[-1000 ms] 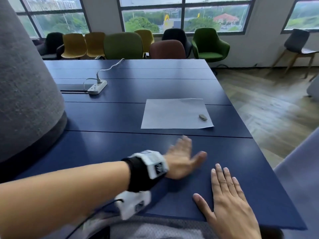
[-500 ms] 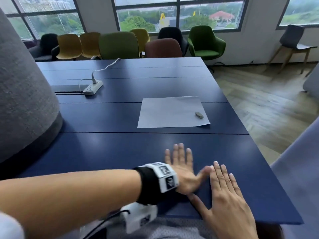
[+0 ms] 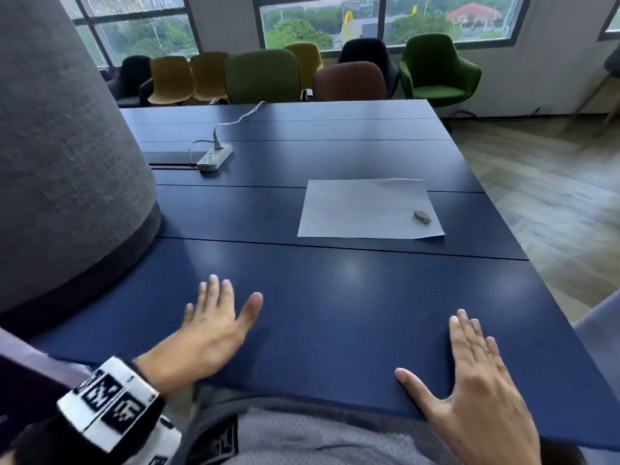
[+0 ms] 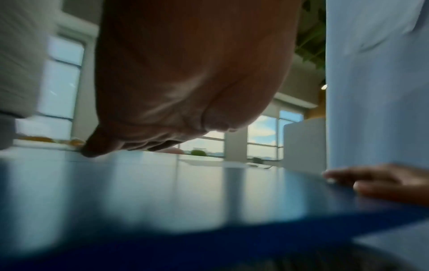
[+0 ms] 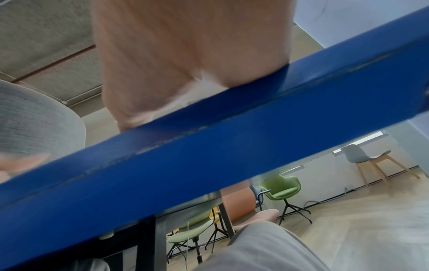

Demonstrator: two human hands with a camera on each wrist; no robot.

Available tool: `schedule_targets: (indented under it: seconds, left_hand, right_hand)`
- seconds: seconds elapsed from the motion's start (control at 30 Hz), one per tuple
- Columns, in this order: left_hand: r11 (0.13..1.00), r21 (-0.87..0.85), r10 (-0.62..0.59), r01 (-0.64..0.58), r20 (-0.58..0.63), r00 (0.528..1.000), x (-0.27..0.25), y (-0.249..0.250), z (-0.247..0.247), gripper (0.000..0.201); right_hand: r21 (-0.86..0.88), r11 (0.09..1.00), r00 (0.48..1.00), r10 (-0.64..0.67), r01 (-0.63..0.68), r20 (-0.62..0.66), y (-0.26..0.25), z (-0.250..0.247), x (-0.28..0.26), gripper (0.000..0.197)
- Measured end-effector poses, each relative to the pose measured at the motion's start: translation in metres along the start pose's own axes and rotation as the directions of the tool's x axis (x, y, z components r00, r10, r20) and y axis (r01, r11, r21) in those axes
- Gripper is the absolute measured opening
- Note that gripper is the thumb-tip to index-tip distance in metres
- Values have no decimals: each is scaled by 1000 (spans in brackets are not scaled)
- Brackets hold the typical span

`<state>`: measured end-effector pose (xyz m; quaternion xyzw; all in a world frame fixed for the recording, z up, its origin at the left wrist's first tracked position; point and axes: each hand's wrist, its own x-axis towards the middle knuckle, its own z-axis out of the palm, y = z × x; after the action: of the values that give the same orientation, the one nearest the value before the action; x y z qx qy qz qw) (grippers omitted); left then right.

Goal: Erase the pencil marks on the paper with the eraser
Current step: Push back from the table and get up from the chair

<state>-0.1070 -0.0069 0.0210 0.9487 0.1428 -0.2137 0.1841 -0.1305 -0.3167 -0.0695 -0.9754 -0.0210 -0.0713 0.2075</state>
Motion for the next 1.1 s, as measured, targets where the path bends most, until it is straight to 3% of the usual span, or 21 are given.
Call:
schedule_targets:
  seconds: [0.07, 0.13, 0.23, 0.33, 0.47, 0.57, 0.63, 0.7, 0.8, 0.9, 1.0, 1.1]
  left_hand:
    - [991, 65, -114, 116, -35, 993, -5, -30, 19, 121]
    - [983, 136, -119, 122, -33, 992, -12, -29, 40, 126]
    - [982, 186, -30, 34, -26, 999, -8, 9, 62, 140]
    - [974, 133, 186, -183, -12, 982, 0, 58, 78, 128]
    - [858, 89, 483, -506, 192, 854, -6, 112, 97, 118]
    - [816, -38, 551, -577, 353, 756, -15, 130, 87, 99]
    - [848, -83, 516, -523, 358, 778, -11, 120, 61, 89]
    - [898, 36, 413, -438, 269, 870, 6, 90, 30, 89]
    - [952, 248, 158, -177, 96, 983, 46, 29, -6, 100]
    - [933, 360, -1, -12, 37, 999, 74, 2, -11, 108]
    - [932, 358, 46, -59, 45, 998, 73, 28, 7, 101]
    - [892, 365, 233, -267, 134, 963, 59, 84, 39, 101]
  right_hand:
    - [12, 1000, 1000, -7, 7, -5, -1, 0, -1, 115]
    - [16, 1000, 1000, -8, 8, -13, -1, 0, -2, 116]
    - [25, 1000, 1000, -9, 9, -3, 0, 2, 0, 117]
    - [58, 998, 1000, 5, -5, 7, 0, 3, 2, 120]
    - [147, 989, 999, 2, -8, 37, -2, 2, 4, 117]
    - [196, 980, 999, -12, 4, 42, -3, 1, 5, 108]
    - [192, 981, 1000, -2, -2, 20, -7, 3, 6, 116]
    - [165, 986, 1000, 4, -4, 2, -8, 4, 5, 119]
    - [115, 993, 1000, -15, 17, -17, -4, 3, 4, 115]
    - [106, 994, 998, -25, 31, -50, -3, 2, 3, 112]
    - [110, 993, 997, -39, 47, -70, -10, -3, 3, 109]
    - [118, 992, 995, -41, 53, -95, -8, -4, 1, 107]
